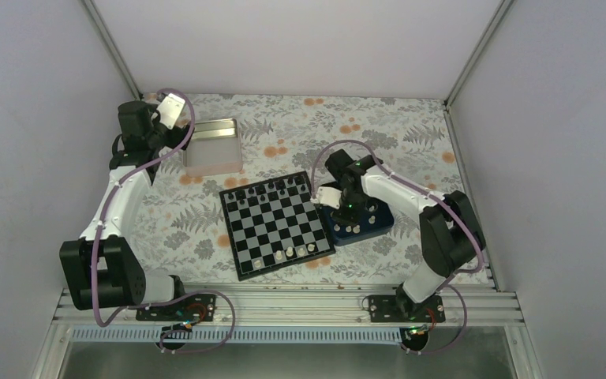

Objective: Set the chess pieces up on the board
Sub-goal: Pick up the chess piece from the storage box.

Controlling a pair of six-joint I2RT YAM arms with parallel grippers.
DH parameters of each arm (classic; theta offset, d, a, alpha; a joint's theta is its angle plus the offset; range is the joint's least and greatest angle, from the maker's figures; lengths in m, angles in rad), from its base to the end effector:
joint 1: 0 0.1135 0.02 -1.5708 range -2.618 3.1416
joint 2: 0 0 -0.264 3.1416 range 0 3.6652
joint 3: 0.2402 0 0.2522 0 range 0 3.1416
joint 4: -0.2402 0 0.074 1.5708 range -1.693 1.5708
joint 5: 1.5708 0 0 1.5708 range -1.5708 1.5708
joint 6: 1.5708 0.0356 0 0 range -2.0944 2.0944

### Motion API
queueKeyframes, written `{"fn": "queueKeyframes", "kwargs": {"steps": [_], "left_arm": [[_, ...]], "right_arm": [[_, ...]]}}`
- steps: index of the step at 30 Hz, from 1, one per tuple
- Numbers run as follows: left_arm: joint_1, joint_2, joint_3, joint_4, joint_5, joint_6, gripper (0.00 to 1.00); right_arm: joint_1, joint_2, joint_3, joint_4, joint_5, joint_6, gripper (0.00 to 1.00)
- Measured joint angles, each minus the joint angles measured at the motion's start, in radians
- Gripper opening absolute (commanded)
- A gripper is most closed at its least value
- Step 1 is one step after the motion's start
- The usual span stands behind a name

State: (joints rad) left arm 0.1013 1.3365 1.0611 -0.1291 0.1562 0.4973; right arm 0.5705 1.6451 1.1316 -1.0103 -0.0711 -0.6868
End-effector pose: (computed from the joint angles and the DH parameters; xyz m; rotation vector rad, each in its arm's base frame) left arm 0.3101 0.0260 0.3184 0.4885 1.9164 0.2365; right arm 0.2407 0.1574 0.1993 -1.8184 2.4968 0.1054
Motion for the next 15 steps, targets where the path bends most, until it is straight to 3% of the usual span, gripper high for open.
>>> {"fn": "queueKeyframes", "kwargs": {"steps": [15], "left_arm": [[0.004,0.007,0.000,0.000,-0.013,0.000,1.00]], "right_arm": [[0.031,0.061,-0.002,0.025,-0.008,0.003,0.30]]}}
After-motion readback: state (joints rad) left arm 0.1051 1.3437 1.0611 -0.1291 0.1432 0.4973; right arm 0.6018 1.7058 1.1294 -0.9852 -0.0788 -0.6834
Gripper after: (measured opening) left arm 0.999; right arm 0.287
